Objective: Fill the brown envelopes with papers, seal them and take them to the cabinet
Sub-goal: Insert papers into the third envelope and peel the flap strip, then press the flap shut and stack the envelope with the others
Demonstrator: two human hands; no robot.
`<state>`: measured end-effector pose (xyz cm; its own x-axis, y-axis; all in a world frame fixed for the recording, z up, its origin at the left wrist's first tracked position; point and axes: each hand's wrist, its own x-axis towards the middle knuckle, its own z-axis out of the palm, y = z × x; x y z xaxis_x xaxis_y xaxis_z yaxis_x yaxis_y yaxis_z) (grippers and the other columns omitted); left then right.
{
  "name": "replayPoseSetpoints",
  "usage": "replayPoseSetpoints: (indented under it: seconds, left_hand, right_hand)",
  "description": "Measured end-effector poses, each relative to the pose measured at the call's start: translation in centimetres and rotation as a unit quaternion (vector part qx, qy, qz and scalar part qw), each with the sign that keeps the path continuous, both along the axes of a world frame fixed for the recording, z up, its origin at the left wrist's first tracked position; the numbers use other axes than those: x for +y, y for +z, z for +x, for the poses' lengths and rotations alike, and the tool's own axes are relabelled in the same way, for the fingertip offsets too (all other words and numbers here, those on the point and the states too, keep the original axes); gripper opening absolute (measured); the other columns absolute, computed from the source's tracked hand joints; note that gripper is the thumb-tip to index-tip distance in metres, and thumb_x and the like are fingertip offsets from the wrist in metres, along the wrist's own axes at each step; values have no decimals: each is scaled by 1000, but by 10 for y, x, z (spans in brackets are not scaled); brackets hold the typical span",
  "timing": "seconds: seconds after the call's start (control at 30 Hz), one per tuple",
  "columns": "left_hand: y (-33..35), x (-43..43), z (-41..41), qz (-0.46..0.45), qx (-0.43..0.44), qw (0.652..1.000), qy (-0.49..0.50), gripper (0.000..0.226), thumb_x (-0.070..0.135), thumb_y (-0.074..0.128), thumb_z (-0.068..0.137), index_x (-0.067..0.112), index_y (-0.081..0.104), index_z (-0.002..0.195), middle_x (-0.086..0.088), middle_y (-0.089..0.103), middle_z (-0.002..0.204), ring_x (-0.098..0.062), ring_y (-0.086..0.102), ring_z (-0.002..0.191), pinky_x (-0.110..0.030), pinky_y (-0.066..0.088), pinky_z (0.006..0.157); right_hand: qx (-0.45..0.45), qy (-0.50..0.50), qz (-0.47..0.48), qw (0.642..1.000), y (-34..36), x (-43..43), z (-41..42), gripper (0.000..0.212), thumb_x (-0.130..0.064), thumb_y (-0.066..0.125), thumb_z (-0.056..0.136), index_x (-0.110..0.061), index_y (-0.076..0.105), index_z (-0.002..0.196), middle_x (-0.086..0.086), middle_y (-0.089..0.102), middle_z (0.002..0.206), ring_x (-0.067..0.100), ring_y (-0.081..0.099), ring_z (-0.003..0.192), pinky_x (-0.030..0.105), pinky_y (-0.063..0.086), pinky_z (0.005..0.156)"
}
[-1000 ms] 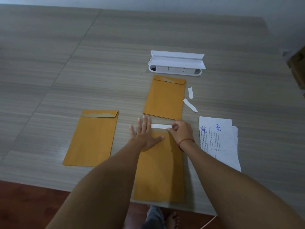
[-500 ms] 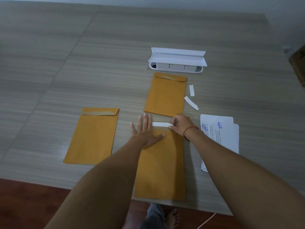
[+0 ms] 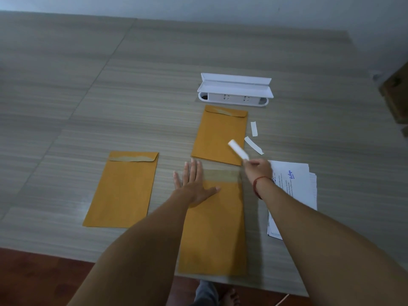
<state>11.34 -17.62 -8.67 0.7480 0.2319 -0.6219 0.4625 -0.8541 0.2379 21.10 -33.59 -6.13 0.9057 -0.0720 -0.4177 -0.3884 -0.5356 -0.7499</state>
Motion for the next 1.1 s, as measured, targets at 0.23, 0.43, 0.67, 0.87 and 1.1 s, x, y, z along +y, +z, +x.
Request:
replayPoseSetpoints:
  seconds: [0.23, 0.43, 0.67, 0.87, 1.1]
  left_hand:
    - [-3, -1, 1, 3, -5, 1000, -2, 108, 79, 33, 81, 23, -34, 143, 2, -43, 149, -19, -38, 138, -55, -21, 112]
    - [-6, -6, -2, 29, -68, 997, 19, 111, 78, 41, 78, 20, -19, 150, -1, -26, 158, -22, -24, 146, -55, -12, 115]
    - [7, -13, 1, 138, -215, 967, 1, 79, 69, 66, 67, 18, 43, 124, -1, 41, 133, -22, 32, 132, -46, 22, 115]
    - [25, -19, -13, 163, -231, 957, -66, 46, 48, 68, 80, 22, 54, 116, 1, 51, 123, -19, 45, 118, -37, 29, 105]
    - [26, -29, -45, 49, -108, 989, -82, 50, 18, 51, 95, 27, 38, 143, -2, 27, 156, -22, 31, 141, -39, 34, 111]
  right_hand:
    - [56, -184, 2, 981, -2, 6, 22, 20, -4, 55, 92, 1, 56, 72, 18, 68, 107, 31, 66, 99, 29, 49, 75]
    - [-35, 58, -80, 995, -9, 17, 0, 14, -18, 55, 93, -15, 66, 102, 7, 66, 92, 28, 61, 92, 28, 50, 74]
    - [-55, 337, -178, 923, 2, 16, -11, 24, -16, 69, 84, -19, 68, 108, 0, 66, 115, 21, 60, 110, 35, 48, 99]
    - [-79, 366, -197, 906, 11, 8, -28, 21, -5, 61, 89, -18, 74, 100, 4, 71, 106, 25, 66, 101, 33, 53, 90]
    - [-78, 454, -286, 840, 1, -1, -62, 41, -7, 44, 96, -27, 61, 128, 4, 57, 136, 29, 55, 122, 36, 45, 101]
